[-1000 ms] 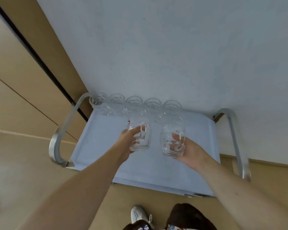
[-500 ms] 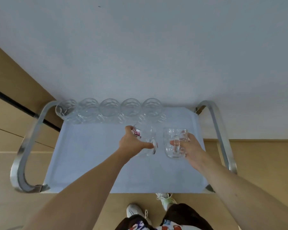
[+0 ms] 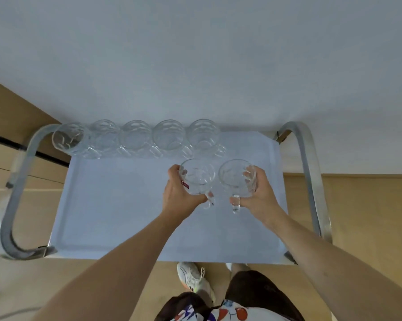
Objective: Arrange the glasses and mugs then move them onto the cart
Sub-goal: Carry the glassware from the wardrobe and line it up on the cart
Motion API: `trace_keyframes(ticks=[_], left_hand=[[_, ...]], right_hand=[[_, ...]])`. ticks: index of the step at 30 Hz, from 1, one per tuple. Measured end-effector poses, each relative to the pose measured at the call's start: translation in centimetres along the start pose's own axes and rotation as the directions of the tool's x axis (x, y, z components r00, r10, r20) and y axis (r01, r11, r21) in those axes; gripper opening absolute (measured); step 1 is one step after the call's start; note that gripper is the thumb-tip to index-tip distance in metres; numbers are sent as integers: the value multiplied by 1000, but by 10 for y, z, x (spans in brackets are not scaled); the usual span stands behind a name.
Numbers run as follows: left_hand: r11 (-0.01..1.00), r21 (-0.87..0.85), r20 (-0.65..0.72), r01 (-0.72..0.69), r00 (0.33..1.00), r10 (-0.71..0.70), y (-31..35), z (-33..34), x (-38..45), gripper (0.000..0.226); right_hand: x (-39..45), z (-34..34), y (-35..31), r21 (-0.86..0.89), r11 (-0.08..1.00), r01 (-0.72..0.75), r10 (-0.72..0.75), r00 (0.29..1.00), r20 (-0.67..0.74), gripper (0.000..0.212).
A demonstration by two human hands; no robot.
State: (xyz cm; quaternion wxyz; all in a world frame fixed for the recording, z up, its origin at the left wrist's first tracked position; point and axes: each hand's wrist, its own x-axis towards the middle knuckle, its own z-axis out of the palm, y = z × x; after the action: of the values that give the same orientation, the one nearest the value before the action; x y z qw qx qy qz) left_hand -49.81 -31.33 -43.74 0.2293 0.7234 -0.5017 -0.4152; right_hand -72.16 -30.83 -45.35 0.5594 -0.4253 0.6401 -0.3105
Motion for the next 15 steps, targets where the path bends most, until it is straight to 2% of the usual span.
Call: trace_keyframes(ticks=[7, 10, 15], left_hand=[[999, -32, -29, -21, 999, 20, -4, 15, 0, 97], [999, -53, -32, -11, 999, 9, -8, 16, -1, 98], [996, -86, -96, 35, 994, -43, -23, 22, -15, 100]], right_hand=[[3, -9, 14, -54, 997, 50, -49, 999, 12, 106], [2, -11, 16, -119, 990, 73, -75, 997, -13, 105], [-4, -8, 22, -131, 990, 60, -69, 996, -61, 107]])
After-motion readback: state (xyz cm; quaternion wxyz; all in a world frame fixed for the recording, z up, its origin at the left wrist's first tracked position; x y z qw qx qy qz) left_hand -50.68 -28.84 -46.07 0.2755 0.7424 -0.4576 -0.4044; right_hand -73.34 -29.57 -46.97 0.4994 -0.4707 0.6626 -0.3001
